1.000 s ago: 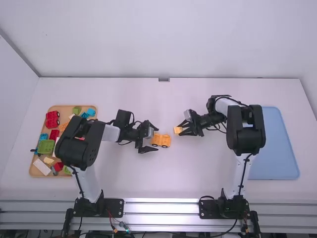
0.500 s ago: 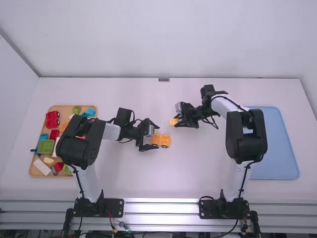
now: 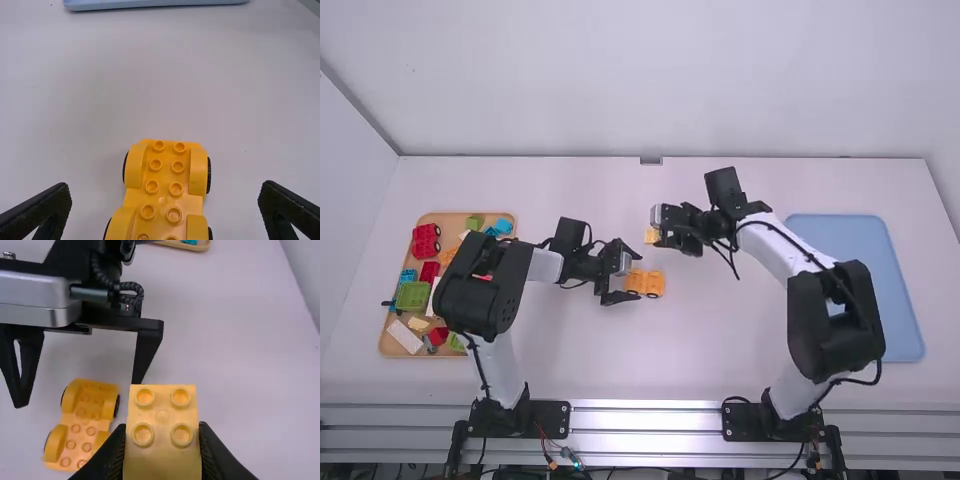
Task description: Assemble lego blocks to make yellow taxi
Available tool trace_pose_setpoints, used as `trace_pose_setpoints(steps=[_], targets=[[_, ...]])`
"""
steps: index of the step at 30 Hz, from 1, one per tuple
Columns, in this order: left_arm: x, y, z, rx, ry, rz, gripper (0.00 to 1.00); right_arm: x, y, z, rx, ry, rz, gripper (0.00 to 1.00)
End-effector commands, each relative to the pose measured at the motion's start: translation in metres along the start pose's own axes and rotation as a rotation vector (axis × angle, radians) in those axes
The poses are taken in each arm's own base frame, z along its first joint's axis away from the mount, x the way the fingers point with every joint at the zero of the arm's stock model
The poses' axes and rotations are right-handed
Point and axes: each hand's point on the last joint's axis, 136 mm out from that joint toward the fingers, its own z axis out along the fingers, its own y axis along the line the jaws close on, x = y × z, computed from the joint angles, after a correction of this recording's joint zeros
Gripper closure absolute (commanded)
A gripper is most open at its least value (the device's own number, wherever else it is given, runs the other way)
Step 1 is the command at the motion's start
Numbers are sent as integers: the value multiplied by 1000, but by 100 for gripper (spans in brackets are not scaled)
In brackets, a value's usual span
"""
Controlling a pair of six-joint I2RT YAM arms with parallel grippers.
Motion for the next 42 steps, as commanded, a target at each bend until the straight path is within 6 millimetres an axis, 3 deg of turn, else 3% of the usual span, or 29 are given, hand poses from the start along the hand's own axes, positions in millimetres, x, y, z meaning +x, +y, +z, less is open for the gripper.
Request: trace_pose_setpoints(steps=[1,4,8,11,12,19,28,42], targets=[[-1,2,0,7,-18,-1,1,8,22,4,-32,-18,117,98],[-1,3,0,2,-18,8,1,17,37,11,-45,-54,155,97],[1,3,2,4,-17,16,1,27,42,19,-9,-78,213,98],[9,-2,4,20,-13,25,1,30,48,25,13,-98,227,82],[11,-3,5,24,-10,15,1,31,50,26,17,-102,227,81],[18,-5,8,35,-10,35,1,39,59,29,20,-111,286,94],[29,-6,21,89,-65,24,1,45,73,33,-1,-95,293,93],[38,-15,29,102,-16,11,31,52,79,32,-30,-104,260,93]])
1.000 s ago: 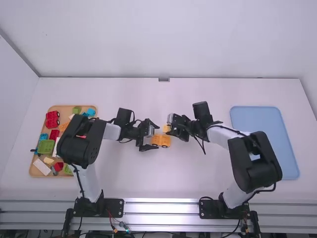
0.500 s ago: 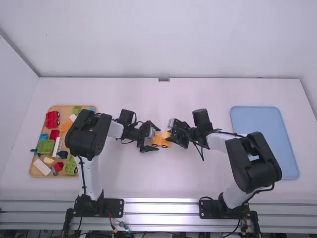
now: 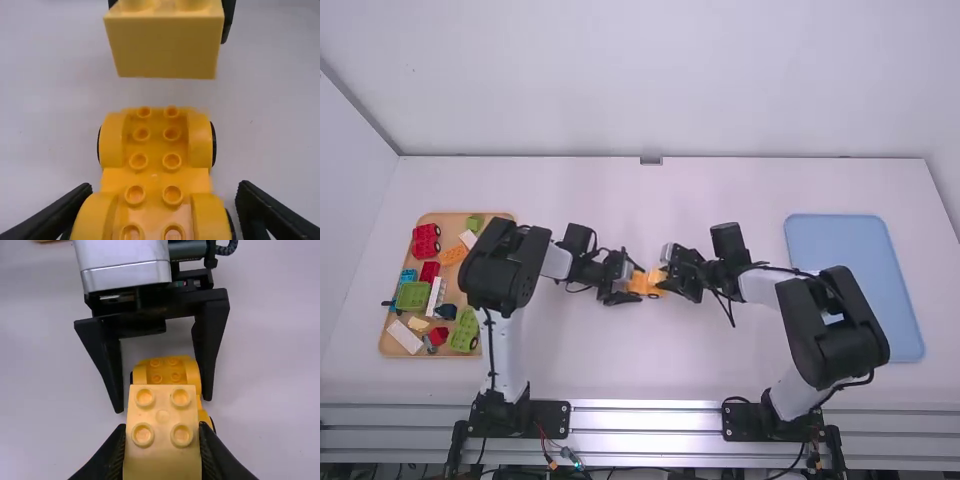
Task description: Assemble lego blocks to make yellow taxi
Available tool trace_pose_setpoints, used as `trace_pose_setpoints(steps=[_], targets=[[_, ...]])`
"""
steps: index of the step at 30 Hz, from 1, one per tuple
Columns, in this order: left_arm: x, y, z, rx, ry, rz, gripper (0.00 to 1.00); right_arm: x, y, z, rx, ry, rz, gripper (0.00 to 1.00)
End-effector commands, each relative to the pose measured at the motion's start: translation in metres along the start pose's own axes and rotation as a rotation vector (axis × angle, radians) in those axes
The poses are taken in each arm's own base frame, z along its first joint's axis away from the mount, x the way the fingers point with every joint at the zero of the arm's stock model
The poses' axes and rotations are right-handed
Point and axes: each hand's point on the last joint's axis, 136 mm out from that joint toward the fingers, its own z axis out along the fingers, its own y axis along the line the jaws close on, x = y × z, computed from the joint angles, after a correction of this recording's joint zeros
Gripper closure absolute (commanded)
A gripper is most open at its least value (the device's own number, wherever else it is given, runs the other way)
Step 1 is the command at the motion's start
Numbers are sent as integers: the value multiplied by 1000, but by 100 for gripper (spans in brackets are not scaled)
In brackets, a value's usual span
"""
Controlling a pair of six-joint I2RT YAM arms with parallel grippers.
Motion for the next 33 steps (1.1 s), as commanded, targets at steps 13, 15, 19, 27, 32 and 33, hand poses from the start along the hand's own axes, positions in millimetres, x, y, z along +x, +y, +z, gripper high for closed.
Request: trace_pose_setpoints(steps=[13,15,19,27,32,33], targets=[[12,-6,12,-33,59,-71,52,22,2,11,-25,17,-26,92],[10,-11,12,-35,35,-49,51,26,-1,11,-6,42,-25,93],[13,-14,11,-51,37,-93,51,28,-1,11,-5,52,-79,93],[14,-19,11,-61,27,-90,55,30,7,11,-39,48,-139,94],[14,-21,11,-55,31,-99,57,31,7,11,-43,51,-141,96],[14,-21,11,-55,31,-99,59,31,8,11,-44,51,-143,97]])
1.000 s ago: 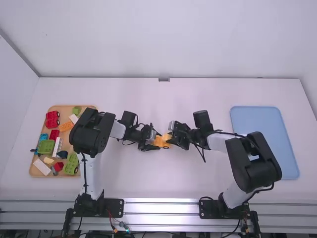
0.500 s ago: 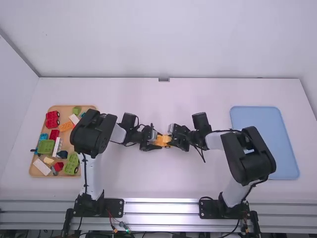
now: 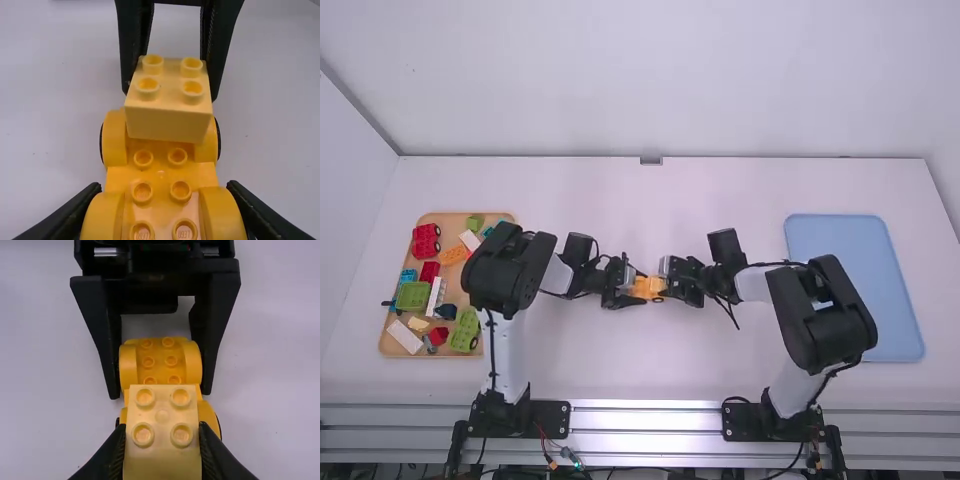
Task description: Assemble lego blocks to make yellow taxi
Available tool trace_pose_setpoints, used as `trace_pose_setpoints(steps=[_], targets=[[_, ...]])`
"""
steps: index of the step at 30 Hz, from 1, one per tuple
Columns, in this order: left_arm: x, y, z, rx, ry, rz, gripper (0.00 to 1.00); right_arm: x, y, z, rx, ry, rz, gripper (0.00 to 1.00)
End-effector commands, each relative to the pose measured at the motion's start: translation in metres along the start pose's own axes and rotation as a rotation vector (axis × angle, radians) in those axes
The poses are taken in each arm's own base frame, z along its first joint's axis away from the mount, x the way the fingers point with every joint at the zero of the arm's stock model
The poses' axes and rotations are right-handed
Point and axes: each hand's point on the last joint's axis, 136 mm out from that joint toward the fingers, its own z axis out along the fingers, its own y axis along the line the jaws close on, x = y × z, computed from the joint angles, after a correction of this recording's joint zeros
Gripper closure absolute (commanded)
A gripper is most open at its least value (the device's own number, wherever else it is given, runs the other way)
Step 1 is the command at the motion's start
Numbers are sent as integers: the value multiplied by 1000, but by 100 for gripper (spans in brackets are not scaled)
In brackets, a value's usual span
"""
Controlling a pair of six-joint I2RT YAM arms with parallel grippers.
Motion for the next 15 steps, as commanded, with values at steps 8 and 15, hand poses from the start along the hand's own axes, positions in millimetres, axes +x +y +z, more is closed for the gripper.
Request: trace_pose_setpoints(steps=[8,15], targets=[[15,-19,5,14,63,-47,62,2,3,0,-11,-5,-3,98],[18,-15,7,-12,122,-42,69,4,2,-1,-5,1,0,98]])
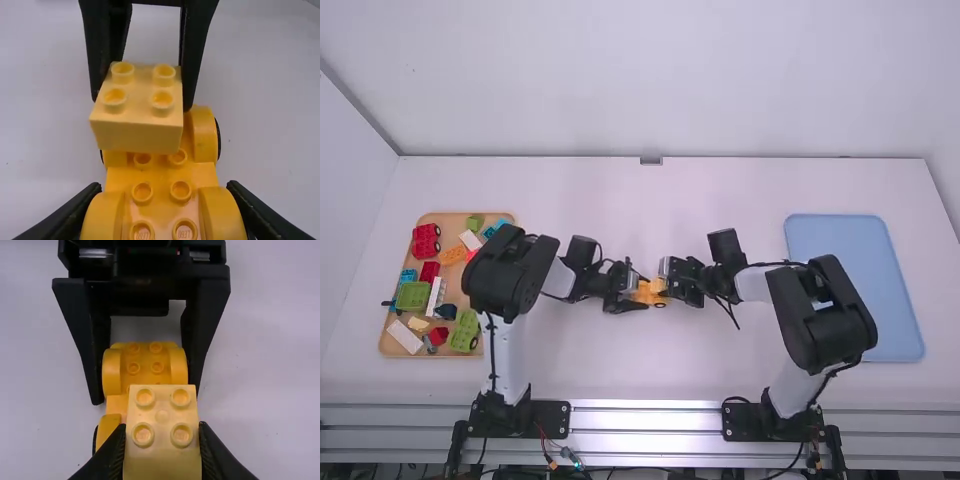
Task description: Assemble lego blocks to make yellow taxi
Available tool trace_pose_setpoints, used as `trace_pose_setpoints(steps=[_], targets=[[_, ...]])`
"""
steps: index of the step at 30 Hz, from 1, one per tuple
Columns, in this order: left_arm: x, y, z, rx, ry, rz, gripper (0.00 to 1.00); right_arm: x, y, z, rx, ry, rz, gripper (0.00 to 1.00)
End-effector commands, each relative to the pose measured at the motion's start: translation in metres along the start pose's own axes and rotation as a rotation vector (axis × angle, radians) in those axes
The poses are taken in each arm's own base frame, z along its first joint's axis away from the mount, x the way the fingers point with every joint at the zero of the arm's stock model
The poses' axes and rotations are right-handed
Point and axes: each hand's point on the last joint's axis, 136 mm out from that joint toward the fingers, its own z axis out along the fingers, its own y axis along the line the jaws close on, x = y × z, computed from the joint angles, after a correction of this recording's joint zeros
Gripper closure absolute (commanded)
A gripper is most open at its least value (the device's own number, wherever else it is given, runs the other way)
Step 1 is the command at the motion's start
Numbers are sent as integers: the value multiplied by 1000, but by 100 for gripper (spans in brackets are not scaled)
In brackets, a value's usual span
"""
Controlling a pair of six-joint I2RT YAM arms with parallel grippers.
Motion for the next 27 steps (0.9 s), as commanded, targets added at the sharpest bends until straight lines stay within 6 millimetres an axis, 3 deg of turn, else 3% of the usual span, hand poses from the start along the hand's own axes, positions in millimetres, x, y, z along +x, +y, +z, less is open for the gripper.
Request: trace_pose_setpoints(steps=[1,6,15,23,27], targets=[[21,-3,2,-32,111,-52,69,4,2,-1,-4,1,15,98],[30,3,-1,-50,172,-78,70,5,8,-1,-28,2,-13,98],[25,-1,2,-12,155,-57,70,7,10,-1,-35,9,-3,98],[25,-5,2,2,154,-31,71,7,10,-1,-36,10,3,94],[25,-5,2,2,153,-32,71,7,9,-1,-33,9,0,87]])
